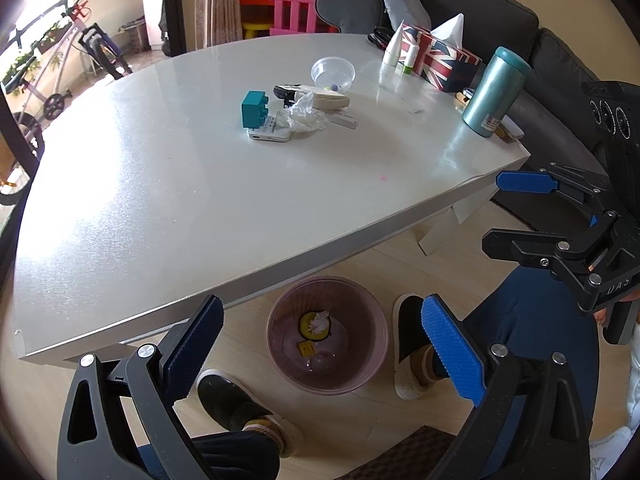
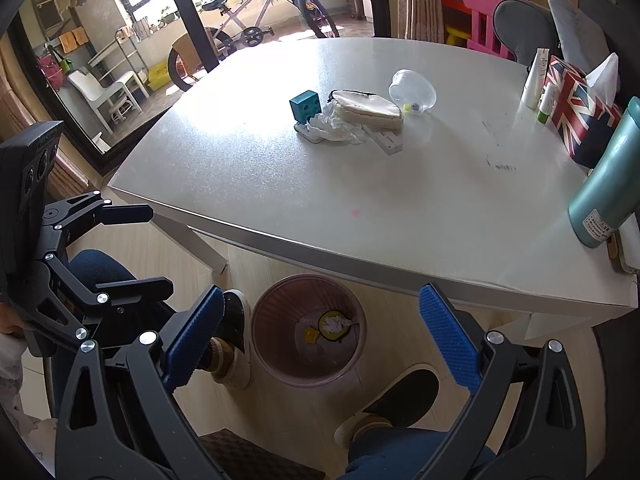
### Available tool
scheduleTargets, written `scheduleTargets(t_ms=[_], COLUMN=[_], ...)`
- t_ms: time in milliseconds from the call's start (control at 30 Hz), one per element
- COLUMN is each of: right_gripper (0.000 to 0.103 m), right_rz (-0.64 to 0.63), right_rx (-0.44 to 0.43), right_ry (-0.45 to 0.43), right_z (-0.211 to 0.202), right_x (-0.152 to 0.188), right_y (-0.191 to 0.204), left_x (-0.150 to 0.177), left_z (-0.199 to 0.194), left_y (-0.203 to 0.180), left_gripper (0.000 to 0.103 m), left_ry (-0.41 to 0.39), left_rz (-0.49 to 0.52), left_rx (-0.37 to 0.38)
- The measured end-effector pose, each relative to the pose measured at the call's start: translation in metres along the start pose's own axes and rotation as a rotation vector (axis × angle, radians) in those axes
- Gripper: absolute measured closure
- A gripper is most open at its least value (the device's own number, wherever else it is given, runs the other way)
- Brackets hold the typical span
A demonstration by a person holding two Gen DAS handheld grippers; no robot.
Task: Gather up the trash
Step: 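Move the left gripper back over the table toward the teal block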
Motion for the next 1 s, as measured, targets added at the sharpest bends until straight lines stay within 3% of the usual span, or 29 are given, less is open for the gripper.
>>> scheduleTargets(t_ms=[233, 600, 1000], right_gripper=[0.007, 0.007, 0.007], right_rz=[0.001, -0.013, -0.011], right_rx=[-0.002, 0.002, 0.008], right_ry=[-0.009, -0.045, -0.053], right_z=[0.001, 0.003, 0.014], right_x=[-0.007, -0.036, -0.063], right_y=[0.001, 0.008, 0.008], left_x=[-0.004, -0.014, -0.054], left_z=[0.000, -0.009, -0.013], left_y=[0.011, 0.025, 0.053], left_gripper=[0.007, 0.007, 0.007], left_ry=[0.012, -0.045, -0.087], left_rz=[-0.021, -0.001, -0.004], left_rx=[-0.031, -0.074, -0.093])
Point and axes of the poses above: each gripper's, at about its wrist camera, not at the fingertips, and z roughly the way its jaws point, y to its left, x to its underside, the point moved 3 cm from there along z, roughly the way its jaws point, and after that the axes turned 13 degrees about z, right-handed, at the moved point
